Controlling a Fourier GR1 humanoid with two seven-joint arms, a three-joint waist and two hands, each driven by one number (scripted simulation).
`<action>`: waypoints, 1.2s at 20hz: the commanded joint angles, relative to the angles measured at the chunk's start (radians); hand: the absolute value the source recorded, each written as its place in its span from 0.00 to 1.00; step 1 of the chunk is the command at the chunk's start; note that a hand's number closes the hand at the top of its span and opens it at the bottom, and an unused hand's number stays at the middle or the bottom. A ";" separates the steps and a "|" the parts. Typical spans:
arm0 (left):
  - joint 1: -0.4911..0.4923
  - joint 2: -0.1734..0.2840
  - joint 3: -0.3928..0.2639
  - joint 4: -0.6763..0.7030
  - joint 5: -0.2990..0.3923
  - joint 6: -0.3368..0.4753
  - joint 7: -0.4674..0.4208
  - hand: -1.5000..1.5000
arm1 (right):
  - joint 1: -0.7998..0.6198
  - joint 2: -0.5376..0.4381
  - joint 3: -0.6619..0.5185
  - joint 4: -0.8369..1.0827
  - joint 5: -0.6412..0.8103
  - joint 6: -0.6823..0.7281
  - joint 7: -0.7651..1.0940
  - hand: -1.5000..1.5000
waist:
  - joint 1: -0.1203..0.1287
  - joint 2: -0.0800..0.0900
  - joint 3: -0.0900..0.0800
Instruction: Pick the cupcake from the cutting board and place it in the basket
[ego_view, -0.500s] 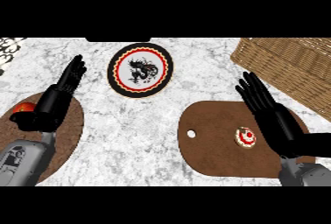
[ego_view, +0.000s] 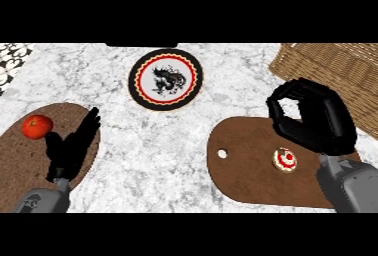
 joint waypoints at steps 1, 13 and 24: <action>0.097 -0.009 -0.034 0.061 0.011 0.007 0.140 0.50 | -0.044 0.064 0.126 0.032 0.192 -0.143 0.033 0.00 | 0.009 0.005 -0.009; 0.167 -0.007 -0.009 0.020 0.017 0.043 0.155 0.50 | -0.228 -0.321 0.187 0.066 0.637 -0.120 0.621 0.00 | -0.055 -0.025 -0.022; 0.203 -0.009 -0.007 -0.012 0.018 0.033 0.139 0.50 | -0.430 -0.552 0.166 -0.132 0.303 0.472 1.057 0.00 | -0.062 -0.017 -0.016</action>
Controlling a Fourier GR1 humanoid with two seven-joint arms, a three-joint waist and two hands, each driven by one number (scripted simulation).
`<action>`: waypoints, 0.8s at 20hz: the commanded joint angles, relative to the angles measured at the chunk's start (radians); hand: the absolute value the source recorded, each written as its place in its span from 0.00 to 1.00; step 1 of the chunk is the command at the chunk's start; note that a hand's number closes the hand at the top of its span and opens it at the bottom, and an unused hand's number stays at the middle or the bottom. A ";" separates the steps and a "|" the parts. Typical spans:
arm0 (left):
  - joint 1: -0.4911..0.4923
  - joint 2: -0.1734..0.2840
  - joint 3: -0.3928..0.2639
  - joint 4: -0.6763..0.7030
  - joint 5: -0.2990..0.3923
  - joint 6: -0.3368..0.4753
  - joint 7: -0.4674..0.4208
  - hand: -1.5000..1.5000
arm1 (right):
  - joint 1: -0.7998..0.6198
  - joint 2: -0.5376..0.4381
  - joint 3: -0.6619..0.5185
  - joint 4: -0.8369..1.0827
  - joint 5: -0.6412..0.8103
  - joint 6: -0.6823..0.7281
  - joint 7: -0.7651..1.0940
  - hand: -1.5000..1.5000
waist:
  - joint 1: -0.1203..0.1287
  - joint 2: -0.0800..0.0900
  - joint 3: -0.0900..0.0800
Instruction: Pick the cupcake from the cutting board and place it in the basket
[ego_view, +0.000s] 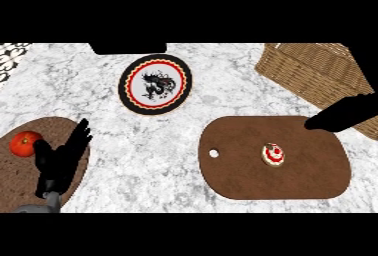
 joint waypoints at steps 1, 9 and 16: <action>0.110 -0.026 -0.053 0.060 -0.013 0.010 0.066 0.50 | -0.059 -0.075 -0.028 -0.047 -0.189 0.218 0.151 0.00 | -0.001 0.014 -0.011; 0.121 0.003 -0.024 0.026 0.008 -0.011 0.090 0.50 | -0.099 -0.227 -0.049 -0.130 -0.466 0.336 0.311 0.00 | 0.002 0.018 -0.008; 0.112 -0.031 -0.053 0.021 -0.014 0.001 0.101 0.50 | -0.095 -0.260 -0.018 -0.199 -0.559 0.205 0.363 0.00 | 0.015 0.028 -0.006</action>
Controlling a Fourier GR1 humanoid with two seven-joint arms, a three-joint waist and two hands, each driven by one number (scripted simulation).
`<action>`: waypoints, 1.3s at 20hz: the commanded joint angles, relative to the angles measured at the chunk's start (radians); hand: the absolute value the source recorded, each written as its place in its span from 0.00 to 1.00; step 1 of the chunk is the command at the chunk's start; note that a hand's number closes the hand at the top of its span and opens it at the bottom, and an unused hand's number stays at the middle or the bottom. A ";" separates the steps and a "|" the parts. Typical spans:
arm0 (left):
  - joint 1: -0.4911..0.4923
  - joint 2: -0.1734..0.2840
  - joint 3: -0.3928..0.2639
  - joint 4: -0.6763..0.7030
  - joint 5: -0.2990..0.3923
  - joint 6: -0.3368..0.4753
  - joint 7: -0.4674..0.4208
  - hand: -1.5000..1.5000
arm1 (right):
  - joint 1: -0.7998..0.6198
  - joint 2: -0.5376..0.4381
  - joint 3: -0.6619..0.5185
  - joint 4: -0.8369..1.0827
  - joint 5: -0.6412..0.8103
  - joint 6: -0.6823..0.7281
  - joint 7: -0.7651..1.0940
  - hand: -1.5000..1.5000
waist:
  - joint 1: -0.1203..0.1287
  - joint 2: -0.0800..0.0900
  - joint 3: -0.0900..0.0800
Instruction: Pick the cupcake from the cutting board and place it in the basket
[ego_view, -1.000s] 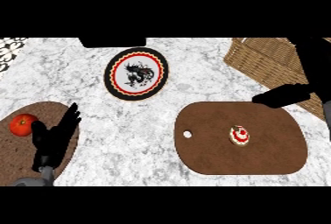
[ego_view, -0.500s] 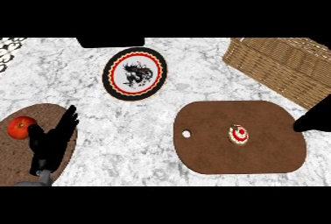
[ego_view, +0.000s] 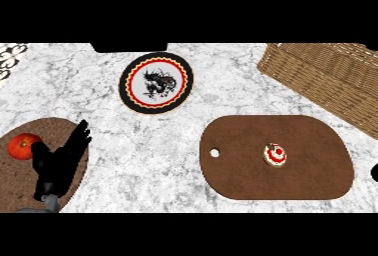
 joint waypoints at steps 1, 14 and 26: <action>0.085 -0.010 -0.034 0.085 -0.002 -0.007 0.078 0.50 | 0.012 -0.019 0.014 -0.085 -0.047 -0.031 0.176 0.00 | -0.002 0.012 -0.010; 0.068 -0.041 -0.048 0.088 -0.033 -0.002 0.069 0.50 | 0.105 0.065 0.136 -0.092 0.141 -0.168 0.118 0.00 | 0.028 0.024 -0.009; 0.104 -0.036 -0.023 0.084 -0.035 -0.019 0.050 0.50 | 0.294 0.102 0.230 -0.101 0.301 -0.228 0.035 0.00 | 0.013 0.021 -0.008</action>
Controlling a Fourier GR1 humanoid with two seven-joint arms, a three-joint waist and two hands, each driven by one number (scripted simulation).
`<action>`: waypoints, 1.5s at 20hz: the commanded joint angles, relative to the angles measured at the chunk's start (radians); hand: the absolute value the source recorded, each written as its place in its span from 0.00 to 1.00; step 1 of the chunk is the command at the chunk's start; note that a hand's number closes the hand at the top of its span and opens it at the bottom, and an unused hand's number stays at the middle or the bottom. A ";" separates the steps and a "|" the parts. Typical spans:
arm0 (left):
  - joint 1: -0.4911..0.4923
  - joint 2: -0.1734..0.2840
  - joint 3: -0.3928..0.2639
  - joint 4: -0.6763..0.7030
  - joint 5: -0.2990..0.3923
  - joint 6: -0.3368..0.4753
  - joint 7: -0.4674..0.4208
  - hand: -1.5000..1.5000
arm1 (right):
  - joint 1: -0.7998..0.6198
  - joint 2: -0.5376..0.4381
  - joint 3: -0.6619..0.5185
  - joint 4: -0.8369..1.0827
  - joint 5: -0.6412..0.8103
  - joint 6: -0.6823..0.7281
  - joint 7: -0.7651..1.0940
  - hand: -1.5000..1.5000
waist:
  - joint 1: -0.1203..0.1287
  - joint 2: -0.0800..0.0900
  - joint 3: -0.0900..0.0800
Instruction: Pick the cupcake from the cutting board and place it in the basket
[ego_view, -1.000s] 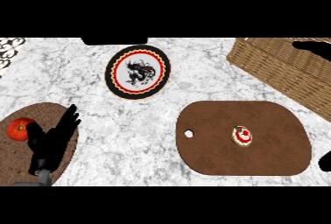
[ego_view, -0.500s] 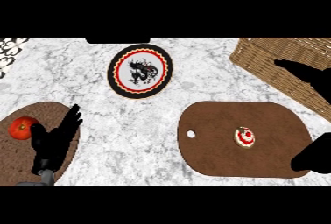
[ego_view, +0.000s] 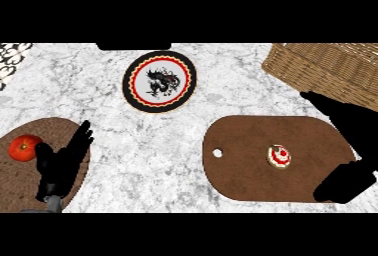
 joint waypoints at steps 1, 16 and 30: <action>0.092 -0.009 -0.039 0.049 0.008 -0.018 0.091 0.50 | 0.004 0.038 0.009 -0.008 0.028 -0.018 0.084 0.00 | 0.011 0.011 -0.015; 0.055 -0.007 -0.014 0.056 -0.004 -0.028 0.119 0.50 | 0.101 0.173 0.055 0.126 0.241 -0.077 -0.047 0.00 | 0.009 0.016 -0.014; 0.064 -0.023 -0.001 0.057 -0.013 -0.039 0.112 0.50 | 0.125 0.281 0.123 0.238 0.319 -0.036 -0.027 0.00 | 0.009 0.016 -0.015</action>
